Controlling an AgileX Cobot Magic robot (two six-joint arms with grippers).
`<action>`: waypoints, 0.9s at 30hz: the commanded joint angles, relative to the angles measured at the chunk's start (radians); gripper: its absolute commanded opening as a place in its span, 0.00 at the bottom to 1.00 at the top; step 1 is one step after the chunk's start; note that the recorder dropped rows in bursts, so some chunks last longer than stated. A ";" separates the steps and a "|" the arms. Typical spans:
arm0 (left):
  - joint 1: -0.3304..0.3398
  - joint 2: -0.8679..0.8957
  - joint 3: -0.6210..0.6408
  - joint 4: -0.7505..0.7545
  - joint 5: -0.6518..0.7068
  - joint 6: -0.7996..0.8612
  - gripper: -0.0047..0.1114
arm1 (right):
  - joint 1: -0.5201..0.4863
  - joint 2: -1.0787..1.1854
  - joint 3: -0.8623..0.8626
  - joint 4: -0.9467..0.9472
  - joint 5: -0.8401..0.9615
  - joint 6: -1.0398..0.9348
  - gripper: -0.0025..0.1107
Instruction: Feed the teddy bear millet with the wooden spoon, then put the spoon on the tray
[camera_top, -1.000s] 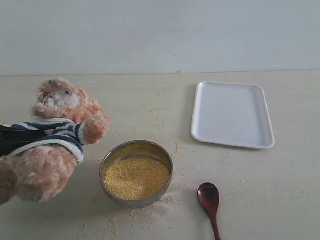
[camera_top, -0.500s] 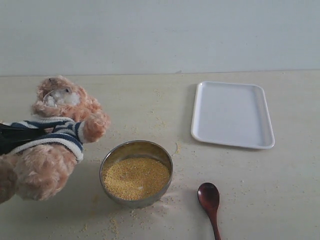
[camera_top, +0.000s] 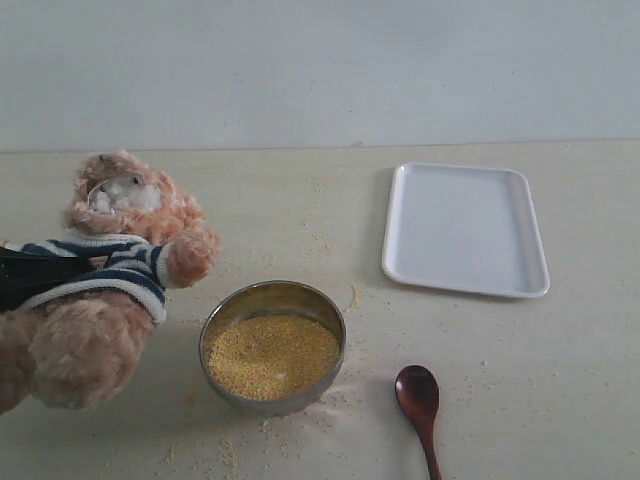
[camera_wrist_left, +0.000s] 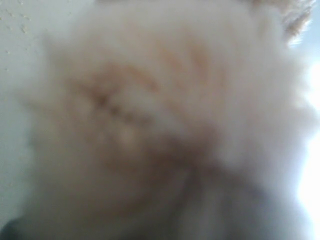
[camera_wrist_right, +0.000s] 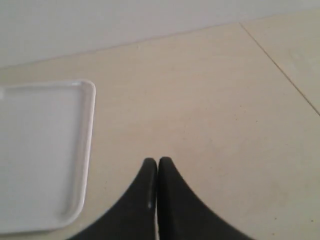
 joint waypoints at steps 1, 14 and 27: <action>-0.004 -0.004 -0.005 -0.016 0.036 0.008 0.08 | 0.131 0.005 -0.001 0.189 0.074 -0.314 0.02; -0.004 -0.004 -0.005 -0.016 0.036 0.008 0.08 | 0.726 0.025 0.138 0.681 0.155 -0.809 0.02; -0.004 -0.004 -0.008 -0.016 0.036 0.008 0.08 | 0.987 0.089 0.569 0.744 -0.676 -0.682 0.02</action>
